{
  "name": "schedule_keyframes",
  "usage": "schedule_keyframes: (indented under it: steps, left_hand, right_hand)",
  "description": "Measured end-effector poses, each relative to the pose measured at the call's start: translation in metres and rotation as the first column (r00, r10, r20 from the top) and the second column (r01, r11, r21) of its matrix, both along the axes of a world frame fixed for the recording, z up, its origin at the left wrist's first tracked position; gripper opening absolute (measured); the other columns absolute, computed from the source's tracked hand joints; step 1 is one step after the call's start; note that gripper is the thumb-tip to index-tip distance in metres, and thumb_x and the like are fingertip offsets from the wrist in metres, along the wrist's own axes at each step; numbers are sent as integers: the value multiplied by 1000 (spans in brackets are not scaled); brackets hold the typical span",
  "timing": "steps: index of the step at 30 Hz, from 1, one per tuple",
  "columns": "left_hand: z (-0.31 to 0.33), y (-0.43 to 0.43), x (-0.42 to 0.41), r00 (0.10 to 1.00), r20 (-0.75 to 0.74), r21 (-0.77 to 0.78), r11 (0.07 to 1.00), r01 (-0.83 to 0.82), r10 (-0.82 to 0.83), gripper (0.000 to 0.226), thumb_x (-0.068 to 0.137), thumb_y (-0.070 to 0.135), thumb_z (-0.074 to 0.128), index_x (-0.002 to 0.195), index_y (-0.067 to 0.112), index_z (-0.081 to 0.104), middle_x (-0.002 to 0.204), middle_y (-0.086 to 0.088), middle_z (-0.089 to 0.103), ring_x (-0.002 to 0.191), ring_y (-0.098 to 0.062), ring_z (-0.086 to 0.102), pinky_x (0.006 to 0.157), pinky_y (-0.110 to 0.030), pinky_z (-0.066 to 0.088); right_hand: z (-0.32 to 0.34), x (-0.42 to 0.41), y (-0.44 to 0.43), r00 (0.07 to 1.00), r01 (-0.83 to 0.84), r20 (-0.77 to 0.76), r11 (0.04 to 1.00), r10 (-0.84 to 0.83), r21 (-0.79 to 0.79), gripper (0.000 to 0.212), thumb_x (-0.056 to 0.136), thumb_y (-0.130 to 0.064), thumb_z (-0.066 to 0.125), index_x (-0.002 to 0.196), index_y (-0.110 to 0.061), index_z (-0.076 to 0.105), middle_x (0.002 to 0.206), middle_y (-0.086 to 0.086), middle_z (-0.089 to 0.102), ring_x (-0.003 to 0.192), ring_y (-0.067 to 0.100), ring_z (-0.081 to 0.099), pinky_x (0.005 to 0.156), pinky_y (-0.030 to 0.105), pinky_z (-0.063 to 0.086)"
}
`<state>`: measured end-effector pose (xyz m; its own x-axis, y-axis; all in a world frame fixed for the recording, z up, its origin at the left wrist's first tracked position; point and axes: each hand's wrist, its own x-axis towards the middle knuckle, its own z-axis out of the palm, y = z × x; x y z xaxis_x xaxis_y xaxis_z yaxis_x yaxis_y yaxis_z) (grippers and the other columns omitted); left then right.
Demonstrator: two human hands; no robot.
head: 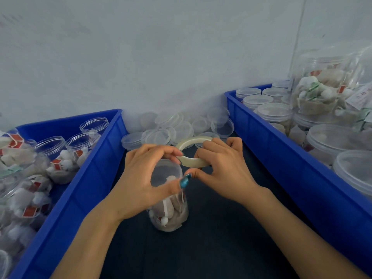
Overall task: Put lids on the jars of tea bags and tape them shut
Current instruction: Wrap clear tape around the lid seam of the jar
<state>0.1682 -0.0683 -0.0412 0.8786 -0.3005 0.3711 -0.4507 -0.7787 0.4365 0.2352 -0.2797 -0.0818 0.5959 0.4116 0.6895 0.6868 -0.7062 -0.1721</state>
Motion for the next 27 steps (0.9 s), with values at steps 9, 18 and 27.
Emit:
schedule_keyframes:
  steps: [9,18,27]
  left_hand:
    - [7,0,-7,965,24,295,921,-255,260,86,62,93,34,131,43,47,122,26,45,109,1,45,88,-23,40]
    - [19,17,-6,960,-273,79,996,-46,66,83,76,45,78,144,52,31,133,41,45,124,18,41,97,-10,41]
    - [4,-30,-8,921,-55,276,893,-356,385,85,63,88,39,130,36,32,124,19,42,117,-4,46,82,-28,41]
  right_hand:
    - [3,2,-8,1000,-9,-17,999,9,-41,46,91,-73,37,77,-31,52,82,-19,43,80,3,33,76,33,18]
    - [6,-1,-9,996,-79,-43,992,75,-99,35,98,-56,38,90,-29,59,93,-20,47,89,2,35,80,34,19]
    - [3,-12,6,999,45,20,998,-45,-40,22,93,-44,51,87,-27,65,86,-13,52,86,11,48,76,35,20]
